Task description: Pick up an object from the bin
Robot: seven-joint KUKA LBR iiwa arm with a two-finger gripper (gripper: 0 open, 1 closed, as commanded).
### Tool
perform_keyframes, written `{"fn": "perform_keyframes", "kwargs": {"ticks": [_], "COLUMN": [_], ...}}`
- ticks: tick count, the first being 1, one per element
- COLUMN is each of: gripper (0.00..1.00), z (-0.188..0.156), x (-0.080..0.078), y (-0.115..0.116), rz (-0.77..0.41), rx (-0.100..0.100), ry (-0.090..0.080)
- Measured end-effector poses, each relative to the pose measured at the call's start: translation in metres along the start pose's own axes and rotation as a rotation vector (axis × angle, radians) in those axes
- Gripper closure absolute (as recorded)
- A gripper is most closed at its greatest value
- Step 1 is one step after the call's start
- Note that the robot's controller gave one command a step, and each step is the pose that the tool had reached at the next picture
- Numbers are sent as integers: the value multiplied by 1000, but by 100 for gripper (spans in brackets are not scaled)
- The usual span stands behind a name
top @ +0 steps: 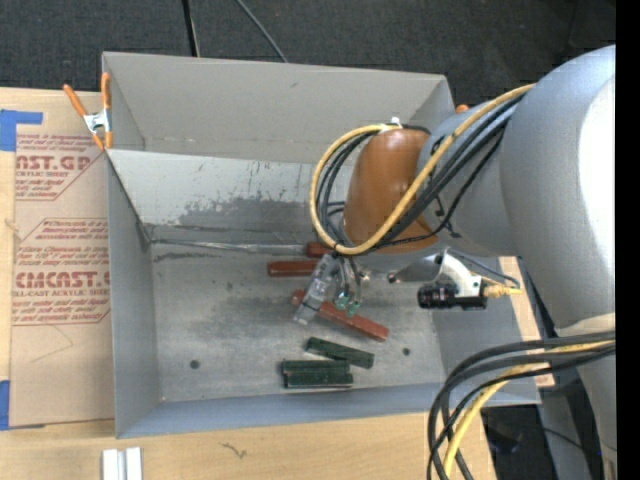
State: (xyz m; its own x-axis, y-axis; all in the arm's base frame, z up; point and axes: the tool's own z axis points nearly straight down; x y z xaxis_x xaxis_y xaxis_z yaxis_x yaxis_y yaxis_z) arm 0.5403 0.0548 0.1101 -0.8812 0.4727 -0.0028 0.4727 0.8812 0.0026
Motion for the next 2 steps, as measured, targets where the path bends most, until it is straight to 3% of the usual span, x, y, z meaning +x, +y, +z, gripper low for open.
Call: {"fn": "perform_keyframes", "kwargs": {"ticks": [1, 2], "gripper": [100, 100], "z": [-53, -64], "x": [-1, -1], "y": [1, 2], "rz": [-1, -2], "rx": [-1, 1], "ry": [-2, 1]}}
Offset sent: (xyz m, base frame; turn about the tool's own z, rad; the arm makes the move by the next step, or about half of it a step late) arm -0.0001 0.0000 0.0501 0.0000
